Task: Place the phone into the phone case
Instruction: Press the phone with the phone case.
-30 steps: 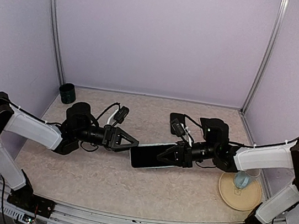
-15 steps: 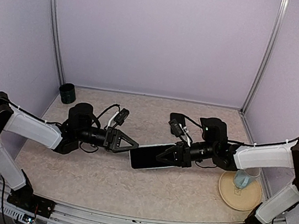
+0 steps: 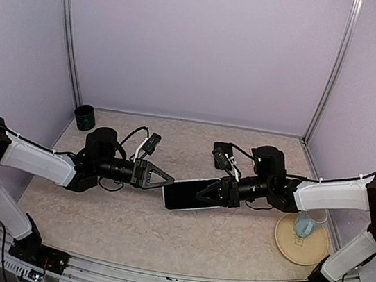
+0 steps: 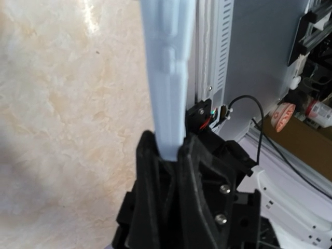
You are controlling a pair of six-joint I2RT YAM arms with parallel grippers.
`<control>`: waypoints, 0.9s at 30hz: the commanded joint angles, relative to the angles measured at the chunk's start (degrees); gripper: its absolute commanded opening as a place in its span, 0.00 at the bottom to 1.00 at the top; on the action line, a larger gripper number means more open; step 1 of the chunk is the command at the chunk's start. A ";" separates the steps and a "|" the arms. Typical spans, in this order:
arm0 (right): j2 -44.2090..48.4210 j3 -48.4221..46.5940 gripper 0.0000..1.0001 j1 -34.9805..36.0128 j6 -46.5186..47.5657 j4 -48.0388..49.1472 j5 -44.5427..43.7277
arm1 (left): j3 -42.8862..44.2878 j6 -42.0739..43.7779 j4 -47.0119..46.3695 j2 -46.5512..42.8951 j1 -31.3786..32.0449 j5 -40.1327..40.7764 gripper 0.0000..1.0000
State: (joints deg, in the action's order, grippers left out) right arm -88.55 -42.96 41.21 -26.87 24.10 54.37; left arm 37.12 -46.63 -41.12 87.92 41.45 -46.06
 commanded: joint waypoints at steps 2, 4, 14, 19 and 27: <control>-0.47 -2.42 0.00 -1.67 -0.48 -4.93 -10.64 | 0.96 1.42 4.55 -3.87 0.38 4.66 0.00; -0.12 -2.56 0.00 -1.68 -0.42 -5.96 -12.34 | 0.93 2.39 6.31 -4.93 0.46 7.02 0.00; 2.98 0.33 0.00 -1.66 -1.54 0.02 -11.22 | 0.34 2.28 6.68 -6.10 0.39 8.40 0.36; 5.51 1.31 0.00 -1.66 -1.19 1.18 -10.92 | -0.59 0.76 3.98 -5.92 -0.09 7.11 0.53; 8.91 3.67 0.00 -1.75 -2.98 6.97 -8.75 | -1.66 0.07 2.52 -5.13 -0.33 6.96 0.61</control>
State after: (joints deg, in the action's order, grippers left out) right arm -83.18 -40.07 39.81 -28.62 23.75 44.05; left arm 36.73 -46.33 -36.40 83.35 41.47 -38.59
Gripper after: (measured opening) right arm 0.102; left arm 0.600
